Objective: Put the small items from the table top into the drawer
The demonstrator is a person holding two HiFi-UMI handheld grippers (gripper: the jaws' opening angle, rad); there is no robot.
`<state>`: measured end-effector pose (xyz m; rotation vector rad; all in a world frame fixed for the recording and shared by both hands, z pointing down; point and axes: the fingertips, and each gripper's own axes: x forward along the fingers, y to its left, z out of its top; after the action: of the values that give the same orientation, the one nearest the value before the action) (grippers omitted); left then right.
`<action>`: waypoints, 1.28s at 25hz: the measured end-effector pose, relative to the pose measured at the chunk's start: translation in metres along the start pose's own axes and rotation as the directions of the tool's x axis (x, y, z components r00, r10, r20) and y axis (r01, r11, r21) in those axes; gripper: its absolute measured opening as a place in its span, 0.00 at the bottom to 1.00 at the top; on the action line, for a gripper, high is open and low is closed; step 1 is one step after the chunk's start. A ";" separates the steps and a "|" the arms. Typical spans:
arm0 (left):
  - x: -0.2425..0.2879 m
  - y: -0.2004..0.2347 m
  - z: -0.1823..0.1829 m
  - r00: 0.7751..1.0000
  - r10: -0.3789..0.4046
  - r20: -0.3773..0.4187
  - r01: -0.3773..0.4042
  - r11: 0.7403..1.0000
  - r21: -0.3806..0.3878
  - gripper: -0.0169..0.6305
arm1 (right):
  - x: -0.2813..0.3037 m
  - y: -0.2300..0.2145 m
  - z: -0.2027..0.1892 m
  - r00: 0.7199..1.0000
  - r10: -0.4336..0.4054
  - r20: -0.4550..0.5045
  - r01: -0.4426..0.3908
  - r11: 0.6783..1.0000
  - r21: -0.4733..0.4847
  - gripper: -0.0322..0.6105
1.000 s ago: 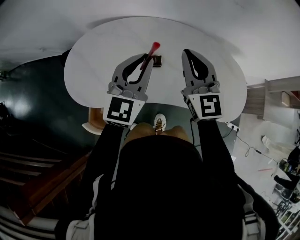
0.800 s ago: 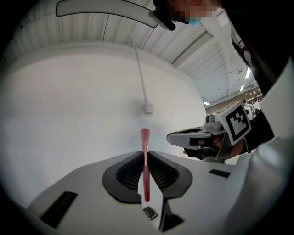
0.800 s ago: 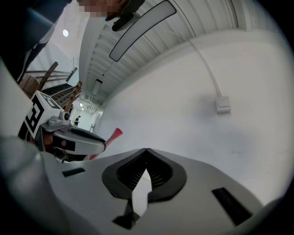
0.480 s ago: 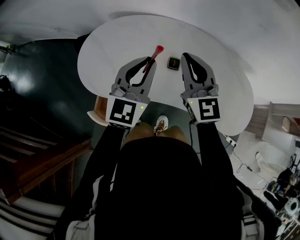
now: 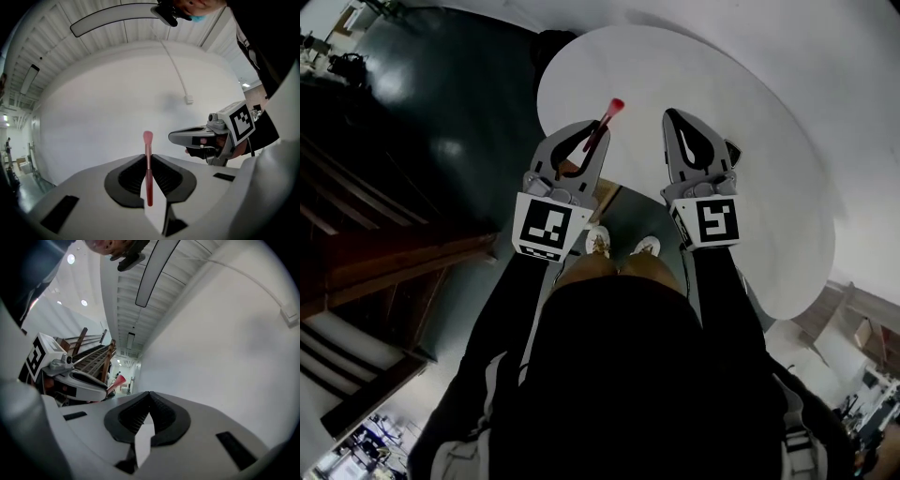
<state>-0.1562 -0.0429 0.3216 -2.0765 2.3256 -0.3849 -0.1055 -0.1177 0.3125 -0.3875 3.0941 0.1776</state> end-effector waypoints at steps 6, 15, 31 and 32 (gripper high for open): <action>-0.027 0.032 -0.016 0.999 0.048 -0.019 -0.048 0.999 -0.012 0.11 | 0.030 0.037 -0.003 0.999 0.050 -0.011 -0.050 0.999 0.004 0.09; -0.033 0.027 -0.116 0.978 -0.022 -0.208 -0.005 0.992 -0.129 0.11 | 0.039 0.045 -0.005 0.999 0.034 -0.038 -0.034 0.999 -0.005 0.09; -0.063 -0.039 -0.341 0.652 -0.310 -0.693 0.117 0.943 -0.312 0.11 | 0.022 0.021 -0.023 0.992 -0.049 -0.119 0.044 0.998 -0.042 0.09; -0.065 -0.041 -0.346 0.627 -0.315 -0.712 0.125 0.943 -0.307 0.11 | 0.022 0.021 -0.023 0.992 -0.049 -0.119 0.044 0.998 -0.043 0.09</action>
<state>-0.1638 0.0790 0.6543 -2.7247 2.5676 -1.2866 -0.1323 -0.1057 0.3374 -0.4883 3.2002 0.2245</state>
